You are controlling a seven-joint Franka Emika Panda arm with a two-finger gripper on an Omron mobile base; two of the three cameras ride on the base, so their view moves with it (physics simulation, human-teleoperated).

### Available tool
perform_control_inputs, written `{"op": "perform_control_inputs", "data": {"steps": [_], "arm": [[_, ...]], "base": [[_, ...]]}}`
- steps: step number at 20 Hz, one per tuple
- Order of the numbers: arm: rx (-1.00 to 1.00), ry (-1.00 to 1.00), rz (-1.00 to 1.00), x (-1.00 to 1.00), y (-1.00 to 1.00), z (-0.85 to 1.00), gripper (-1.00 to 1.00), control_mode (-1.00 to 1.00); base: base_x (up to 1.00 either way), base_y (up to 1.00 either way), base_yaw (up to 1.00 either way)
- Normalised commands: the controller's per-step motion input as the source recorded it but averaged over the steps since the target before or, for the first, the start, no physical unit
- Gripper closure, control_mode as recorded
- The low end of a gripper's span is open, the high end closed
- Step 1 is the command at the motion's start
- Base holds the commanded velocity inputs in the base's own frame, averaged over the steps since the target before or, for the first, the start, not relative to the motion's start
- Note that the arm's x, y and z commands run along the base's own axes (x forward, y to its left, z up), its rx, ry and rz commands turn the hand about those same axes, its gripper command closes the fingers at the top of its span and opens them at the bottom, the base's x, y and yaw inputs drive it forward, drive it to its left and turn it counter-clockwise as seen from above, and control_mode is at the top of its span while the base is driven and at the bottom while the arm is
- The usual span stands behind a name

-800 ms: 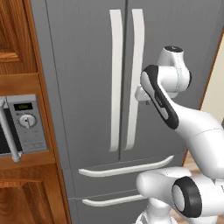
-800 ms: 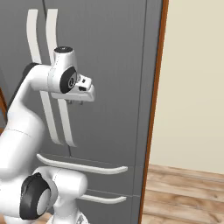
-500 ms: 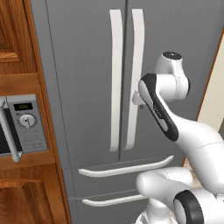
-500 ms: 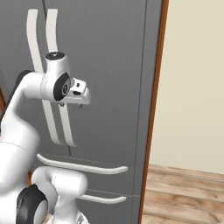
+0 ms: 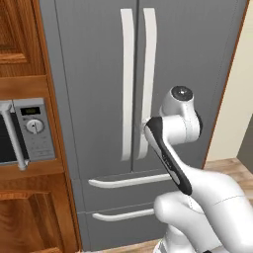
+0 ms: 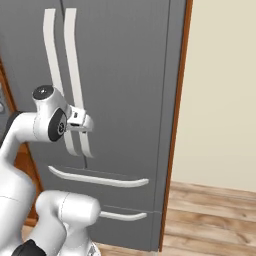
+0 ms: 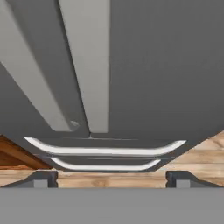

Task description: Retrieve the butter from the fridge and place it on a plate on the dining table. Then retrieve the butter knife by the fridge and place it near the plate.

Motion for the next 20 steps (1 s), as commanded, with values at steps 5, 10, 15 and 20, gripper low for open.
{"op": "perform_control_inputs", "data": {"steps": [5,10,15,20], "arm": [[0.0,0.0,0.0,0.0,0.0,0.0,-1.0,1.0],[0.0,0.0,0.0,0.0,0.0,0.0,-1.0,1.0],[0.0,-0.01,0.0,-0.03,0.0,-0.02,-1.0,-1.0],[0.12,-0.15,0.04,0.29,-0.69,0.01,-1.0,-1.0]], "base": [[-0.19,0.27,0.0],[-0.03,0.57,0.0],[-0.01,0.18,0.0],[0.0,0.0,0.0]]}}
